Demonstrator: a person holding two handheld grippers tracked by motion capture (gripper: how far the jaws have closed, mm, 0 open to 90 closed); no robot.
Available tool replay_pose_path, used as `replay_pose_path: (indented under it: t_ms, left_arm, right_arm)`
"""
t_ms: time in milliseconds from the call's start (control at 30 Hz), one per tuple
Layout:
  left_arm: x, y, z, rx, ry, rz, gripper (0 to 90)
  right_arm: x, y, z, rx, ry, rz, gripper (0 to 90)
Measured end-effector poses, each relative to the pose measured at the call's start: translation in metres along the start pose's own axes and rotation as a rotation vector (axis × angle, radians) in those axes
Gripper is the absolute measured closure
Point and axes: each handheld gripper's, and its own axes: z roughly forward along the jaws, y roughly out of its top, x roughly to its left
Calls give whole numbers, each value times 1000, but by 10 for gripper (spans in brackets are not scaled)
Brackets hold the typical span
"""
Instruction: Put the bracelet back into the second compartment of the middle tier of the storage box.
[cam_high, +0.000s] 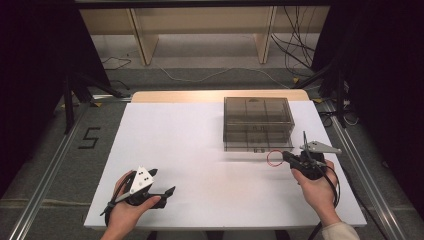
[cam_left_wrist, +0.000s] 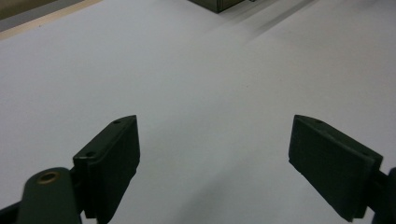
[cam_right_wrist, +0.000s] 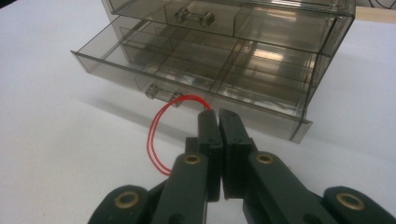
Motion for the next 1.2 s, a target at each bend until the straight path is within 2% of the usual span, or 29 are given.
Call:
replay_pose_path:
  t_ms: [1200]
  left_arm:
    - [1, 0, -1, -9, 8, 4, 165]
  right_arm:
    - [2, 21, 14, -21, -12, -4, 889]
